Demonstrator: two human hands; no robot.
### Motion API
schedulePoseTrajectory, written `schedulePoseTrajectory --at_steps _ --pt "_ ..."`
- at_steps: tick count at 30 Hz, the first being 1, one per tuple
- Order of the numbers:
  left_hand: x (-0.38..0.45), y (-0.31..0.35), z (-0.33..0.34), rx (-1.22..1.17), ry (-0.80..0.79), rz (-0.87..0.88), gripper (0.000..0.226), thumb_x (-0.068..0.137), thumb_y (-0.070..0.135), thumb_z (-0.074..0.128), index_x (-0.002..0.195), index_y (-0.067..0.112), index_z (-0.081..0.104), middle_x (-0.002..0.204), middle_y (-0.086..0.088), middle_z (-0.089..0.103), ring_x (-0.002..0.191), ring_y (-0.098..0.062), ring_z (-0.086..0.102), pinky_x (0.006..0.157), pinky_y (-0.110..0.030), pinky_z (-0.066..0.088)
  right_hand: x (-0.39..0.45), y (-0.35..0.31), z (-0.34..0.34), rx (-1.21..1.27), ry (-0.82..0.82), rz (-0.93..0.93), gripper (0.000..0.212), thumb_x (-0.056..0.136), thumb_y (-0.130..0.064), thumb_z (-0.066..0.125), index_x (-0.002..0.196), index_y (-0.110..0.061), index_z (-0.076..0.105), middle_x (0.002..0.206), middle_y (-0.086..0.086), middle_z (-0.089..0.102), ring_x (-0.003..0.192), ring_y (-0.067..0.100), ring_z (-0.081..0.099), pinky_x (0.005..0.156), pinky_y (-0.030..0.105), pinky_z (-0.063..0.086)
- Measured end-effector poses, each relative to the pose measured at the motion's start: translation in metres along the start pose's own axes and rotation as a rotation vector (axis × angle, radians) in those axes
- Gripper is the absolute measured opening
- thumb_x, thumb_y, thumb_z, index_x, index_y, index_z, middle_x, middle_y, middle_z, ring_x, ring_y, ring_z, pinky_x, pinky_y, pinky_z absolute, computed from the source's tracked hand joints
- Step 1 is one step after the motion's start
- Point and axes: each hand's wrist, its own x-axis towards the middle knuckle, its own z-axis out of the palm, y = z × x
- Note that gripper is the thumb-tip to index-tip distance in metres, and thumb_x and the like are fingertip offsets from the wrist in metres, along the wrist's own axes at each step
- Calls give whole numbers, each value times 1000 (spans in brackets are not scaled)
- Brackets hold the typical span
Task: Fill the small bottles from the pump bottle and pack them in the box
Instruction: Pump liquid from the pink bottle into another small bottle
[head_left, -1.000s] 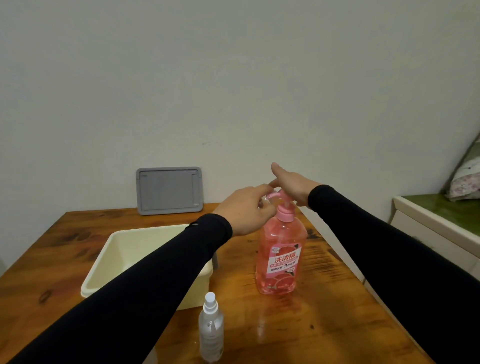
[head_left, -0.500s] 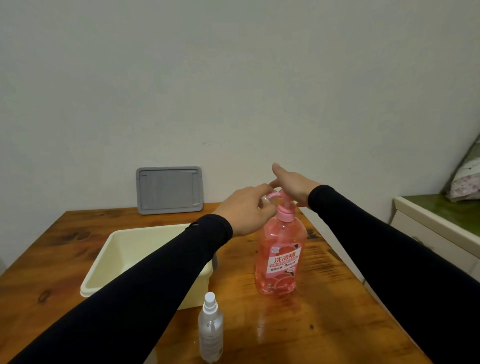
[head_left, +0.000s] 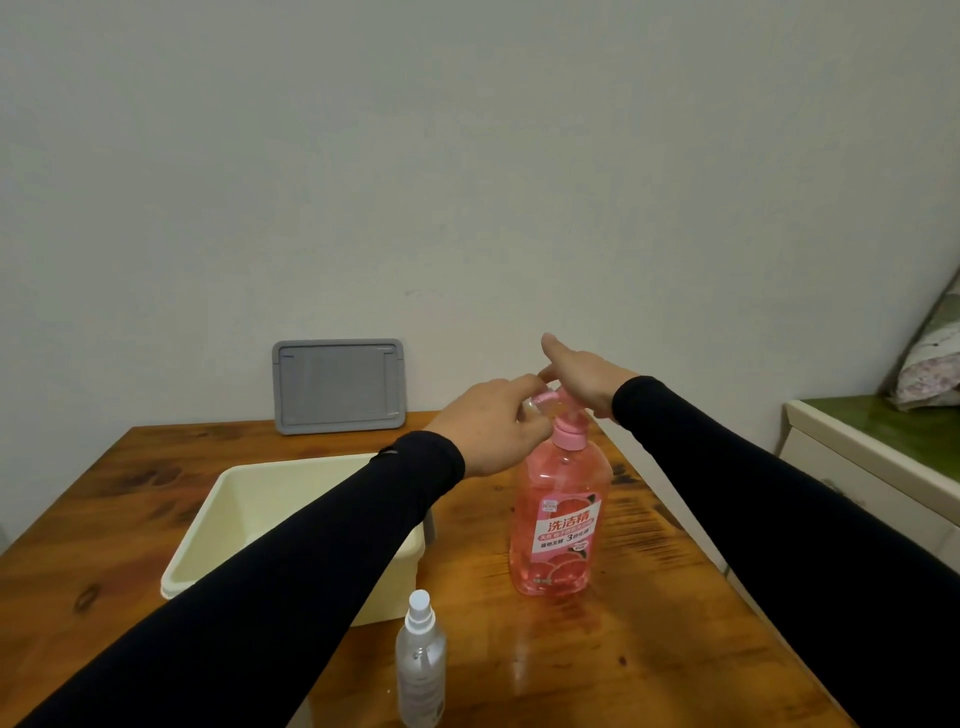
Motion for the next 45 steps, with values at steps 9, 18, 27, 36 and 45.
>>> schedulePoseTrajectory --at_steps 9,18,27,36,45 --pt "-6 -6 12 -2 -12 -10 45 89 36 45 133 28 46 88 9 60 76 -4 56 67 -22 49 -1 12 12 -16 12 -5 74 98 -55 10 132 -5 54 133 17 55 121 28 51 105 38 33" --pt "-1 -2 5 -28 22 -10 39 89 38 46 127 29 49 83 16 55 75 -3 55 59 -17 43 1 4 3 36 14 -14 74 97 -58 12 134 -7 52 116 11 61 109 22 48 91 34 32" --pt "-4 -5 9 -17 -5 -18 41 88 39 46 127 29 49 83 18 54 75 -2 55 62 -19 45 0 8 9 25 13 6 73 98 -57 13 134 -7 52 138 15 51 124 28 46 94 35 31" --pt "-7 -6 13 -45 17 -1 41 88 41 45 127 30 49 82 19 52 76 0 55 63 -17 45 3 13 10 51 -11 -10 73 99 -55 12 130 -6 56 117 9 66 109 25 56 96 35 40" --pt "-1 -3 5 -32 15 -8 39 89 39 47 127 29 49 83 18 53 76 -1 54 58 -17 39 0 4 3 70 -7 -12 74 98 -57 11 136 -6 49 88 5 60 95 20 55 85 31 37"
